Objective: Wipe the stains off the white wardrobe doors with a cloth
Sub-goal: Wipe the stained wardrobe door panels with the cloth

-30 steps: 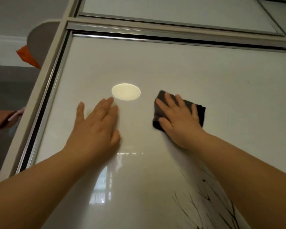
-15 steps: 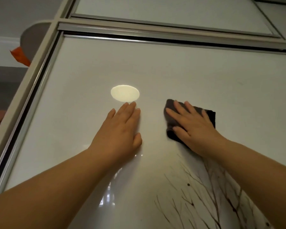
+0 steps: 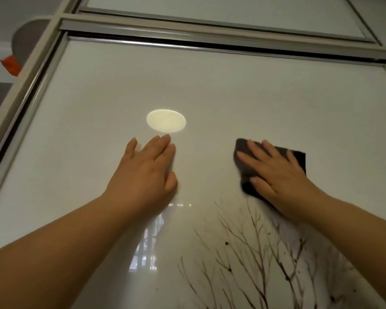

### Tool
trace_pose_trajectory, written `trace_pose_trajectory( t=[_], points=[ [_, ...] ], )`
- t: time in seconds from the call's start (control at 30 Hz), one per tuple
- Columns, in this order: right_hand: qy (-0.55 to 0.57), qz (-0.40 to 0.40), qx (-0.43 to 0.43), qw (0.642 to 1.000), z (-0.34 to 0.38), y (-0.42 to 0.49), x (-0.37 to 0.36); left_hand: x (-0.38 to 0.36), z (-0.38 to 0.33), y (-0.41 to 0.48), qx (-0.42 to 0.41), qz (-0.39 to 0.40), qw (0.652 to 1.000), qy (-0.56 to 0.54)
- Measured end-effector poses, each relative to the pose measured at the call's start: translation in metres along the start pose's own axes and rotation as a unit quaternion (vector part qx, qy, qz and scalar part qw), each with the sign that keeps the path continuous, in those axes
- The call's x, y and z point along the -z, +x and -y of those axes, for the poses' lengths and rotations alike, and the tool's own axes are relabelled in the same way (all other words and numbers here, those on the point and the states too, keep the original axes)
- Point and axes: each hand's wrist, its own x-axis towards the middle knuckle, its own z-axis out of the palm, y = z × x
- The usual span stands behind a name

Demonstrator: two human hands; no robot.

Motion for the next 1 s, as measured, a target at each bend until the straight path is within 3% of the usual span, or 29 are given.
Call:
trace_pose_trajectory(
  t=[0.13, 0.27, 0.4, 0.6, 0.7, 0.83, 1.0],
  points=[
    [0.038, -0.019, -0.05, 0.998, 0.033, 0.03, 0.0, 0.0, -0.02, 0.006, -0.001, -0.003, 0.999, -0.038],
    [0.009, -0.009, 0.048, 0.999, 0.049, -0.003, -0.011, -0.003, -0.039, 0.008, -0.042, 0.024, 0.998, -0.04],
    [-0.029, 0.03, 0.098, 0.994, 0.006, -0.055, -0.018, -0.006, -0.04, 0.004, -0.065, 0.028, 0.997, -0.03],
    [0.01, 0.017, -0.099, 0.995, -0.023, -0.031, -0.002, -0.006, -0.035, -0.002, -0.077, 0.041, 0.995, -0.044],
    [0.024, 0.007, -0.133, 0.991, 0.004, -0.012, -0.004, -0.007, -0.041, 0.004, -0.077, 0.039, 0.994, -0.062],
    [0.008, 0.031, -0.061, 0.998, 0.025, -0.035, -0.01, -0.008, -0.061, 0.011, -0.083, 0.039, 0.992, -0.083],
    [-0.025, 0.082, 0.022, 0.996, -0.013, -0.081, -0.008, -0.008, -0.083, 0.006, -0.097, 0.05, 0.991, -0.072]
  ],
)
